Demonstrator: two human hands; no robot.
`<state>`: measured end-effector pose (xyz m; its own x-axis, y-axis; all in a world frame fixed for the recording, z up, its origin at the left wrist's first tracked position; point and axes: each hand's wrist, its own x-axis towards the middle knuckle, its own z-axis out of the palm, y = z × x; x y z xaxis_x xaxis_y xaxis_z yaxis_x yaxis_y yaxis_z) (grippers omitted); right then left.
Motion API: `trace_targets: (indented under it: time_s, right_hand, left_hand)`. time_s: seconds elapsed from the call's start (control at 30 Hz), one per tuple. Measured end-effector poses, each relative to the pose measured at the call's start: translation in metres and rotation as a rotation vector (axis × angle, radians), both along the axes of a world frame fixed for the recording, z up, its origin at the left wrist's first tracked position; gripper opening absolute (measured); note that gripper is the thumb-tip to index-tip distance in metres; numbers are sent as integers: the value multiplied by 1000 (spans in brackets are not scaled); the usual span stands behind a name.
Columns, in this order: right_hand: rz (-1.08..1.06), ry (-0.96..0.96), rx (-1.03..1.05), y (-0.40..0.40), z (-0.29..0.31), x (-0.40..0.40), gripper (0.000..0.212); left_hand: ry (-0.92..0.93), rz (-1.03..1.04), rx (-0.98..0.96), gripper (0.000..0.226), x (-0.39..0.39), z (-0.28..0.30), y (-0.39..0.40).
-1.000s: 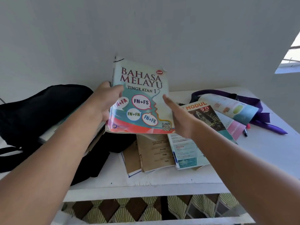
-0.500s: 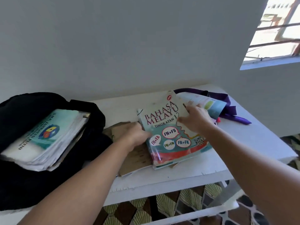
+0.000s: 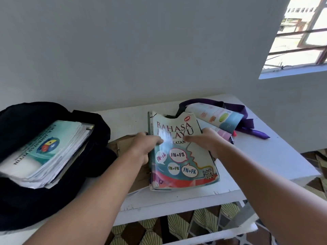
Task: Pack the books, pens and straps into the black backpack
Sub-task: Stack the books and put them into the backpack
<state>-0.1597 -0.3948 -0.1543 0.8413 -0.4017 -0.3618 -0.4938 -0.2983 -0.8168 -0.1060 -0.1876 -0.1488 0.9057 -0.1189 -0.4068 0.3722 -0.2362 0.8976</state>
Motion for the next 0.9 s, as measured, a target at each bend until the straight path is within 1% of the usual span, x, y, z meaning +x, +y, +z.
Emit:
trace_targets:
  time_s: [0.07, 0.13, 0.2, 0.27, 0.33, 0.4, 0.43, 0.47, 0.53, 0.6, 0.67, 0.7, 0.73, 0.8, 0.87, 0.9]
  right_hand:
    - [-31, -74, 108, 9, 5, 2, 28]
    - [-61, -202, 273, 18, 16, 8, 38]
    - [-58, -367, 354, 25, 32, 16, 43]
    - [-34, -539, 366, 41, 49, 22, 41]
    - [-6, -682, 352, 58, 60, 26, 44]
    - [35, -731, 354, 71, 57, 24, 53]
    - [69, -711, 364, 79, 49, 22, 59]
    - [97, -690, 357, 82, 40, 21, 60]
    - [122, -681, 327, 86, 27, 16, 44]
    - [115, -690, 299, 87, 29, 17, 29]
    - [108, -675, 260, 86, 38, 22, 20]
    - [98, -667, 247, 85, 42, 25, 19]
    - [80, -656, 241, 85, 44, 30, 22]
    - [20, -594, 236, 84, 37, 40, 41]
    - [-52, -453, 164, 85, 22, 44, 55]
    - [-55, -380, 106, 86, 14, 45, 57]
  left_hand:
    - [58, -11, -142, 41, -1, 14, 9]
    - [17, 7, -247, 46, 0, 30, 19]
    - [-121, 108, -318, 40, 2, 48, 24]
    - [-325, 237, -338, 31, 2, 63, 33]
    - [-510, 286, -386, 28, -1, 71, 42]
    - [-592, 279, -430, 24, -8, 63, 51]
    - [-581, 273, -416, 23, -12, 50, 58]
    - [-553, 244, -391, 25, -15, 38, 63]
    - [-501, 142, -339, 31, -17, 15, 72]
    - [-490, 106, -327, 32, -14, 8, 75]
    - [-508, 127, -239, 31, -9, 15, 78]
    - [-524, 144, -149, 31, -6, 20, 80]
    - [-541, 155, -40, 31, -3, 25, 83]
    - [-542, 133, 180, 32, 3, 31, 92]
    - [-494, 43, 424, 38, 8, 33, 100]
    - [-461, -14, 554, 43, 10, 32, 101]
